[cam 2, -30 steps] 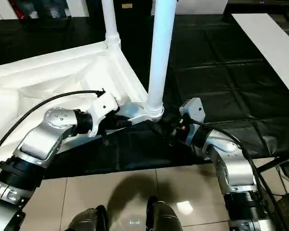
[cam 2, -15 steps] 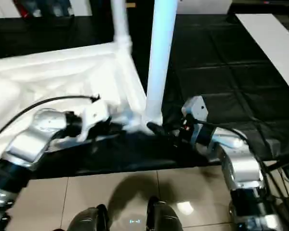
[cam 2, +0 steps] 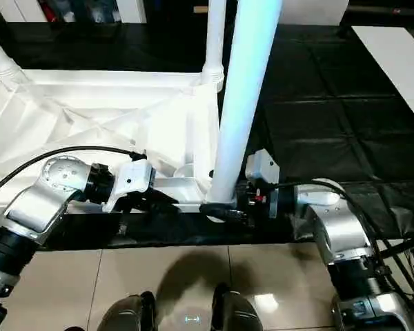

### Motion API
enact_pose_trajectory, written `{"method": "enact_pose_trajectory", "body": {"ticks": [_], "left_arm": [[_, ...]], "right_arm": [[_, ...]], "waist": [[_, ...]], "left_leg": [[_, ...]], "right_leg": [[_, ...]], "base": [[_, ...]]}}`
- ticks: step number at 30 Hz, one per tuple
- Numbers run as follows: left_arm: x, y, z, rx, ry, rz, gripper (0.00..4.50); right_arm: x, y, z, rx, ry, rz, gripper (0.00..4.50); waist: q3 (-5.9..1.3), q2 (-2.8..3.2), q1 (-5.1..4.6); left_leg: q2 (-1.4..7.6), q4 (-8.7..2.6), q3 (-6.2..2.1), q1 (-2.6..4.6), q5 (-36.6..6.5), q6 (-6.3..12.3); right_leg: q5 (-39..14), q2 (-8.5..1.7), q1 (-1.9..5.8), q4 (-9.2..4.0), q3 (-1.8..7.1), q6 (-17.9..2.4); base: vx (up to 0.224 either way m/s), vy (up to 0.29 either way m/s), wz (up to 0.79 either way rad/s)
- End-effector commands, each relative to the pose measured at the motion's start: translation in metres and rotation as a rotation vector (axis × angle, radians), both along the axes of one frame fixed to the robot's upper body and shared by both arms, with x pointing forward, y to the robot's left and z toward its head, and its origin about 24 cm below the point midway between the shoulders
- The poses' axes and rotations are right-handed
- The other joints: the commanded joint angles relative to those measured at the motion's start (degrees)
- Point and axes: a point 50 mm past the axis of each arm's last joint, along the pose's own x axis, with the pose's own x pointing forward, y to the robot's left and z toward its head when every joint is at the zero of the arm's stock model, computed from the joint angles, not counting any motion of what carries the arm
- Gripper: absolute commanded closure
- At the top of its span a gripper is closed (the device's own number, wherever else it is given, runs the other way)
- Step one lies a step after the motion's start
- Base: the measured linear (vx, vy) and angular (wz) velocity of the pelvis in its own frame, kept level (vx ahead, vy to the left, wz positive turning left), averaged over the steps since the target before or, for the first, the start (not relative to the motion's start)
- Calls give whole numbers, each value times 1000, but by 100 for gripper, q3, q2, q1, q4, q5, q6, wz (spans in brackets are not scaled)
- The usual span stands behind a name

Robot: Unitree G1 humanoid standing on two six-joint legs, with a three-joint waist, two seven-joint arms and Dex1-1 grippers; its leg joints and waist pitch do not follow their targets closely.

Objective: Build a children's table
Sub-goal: Rotate leg to tighten

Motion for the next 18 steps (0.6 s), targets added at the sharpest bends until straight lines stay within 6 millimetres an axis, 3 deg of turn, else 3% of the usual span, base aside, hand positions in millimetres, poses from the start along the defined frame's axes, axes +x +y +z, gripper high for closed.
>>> {"method": "enact_pose_trajectory", "body": {"ticks": [1, 9, 16, 18], "left_arm": [[-6, -5, -10, 44, 42, -69, 450], [-6, -4, -11, 43, 49, -69, 450], [-5, -6, -10, 3, 62, -28, 450], [-3, -12, -9, -42, 61, 49, 450]], "right_arm": [[-1, 0, -1, -12, 5, 25, 106], [-2, 1, -5, -12, 26, 40, 182], [-9, 8, -12, 9, 61, 26, 191], [-8, 14, -19, 30, 77, -71, 191]], "waist": [[-579, -45, -28], [-588, -49, -14], [-583, -43, -2], [-563, -23, 5]], "left_leg": [[310, -356, -87, 66, -652, 817], [315, -350, -88, 69, -641, 801], [316, -351, -92, 69, -640, 805], [339, -365, -98, 70, -606, 763]], "right_leg": [[-1827, -456, 441, -298, 394, -1111], [-1828, -455, 445, -289, 394, -1126], [-1817, -454, 448, -287, 391, -1123], [-1756, -460, 434, -285, 397, -1157]], "base": [[0, 0, 0], [0, 0, 0], [0, 0, 0], [0, 0, 0]]}}
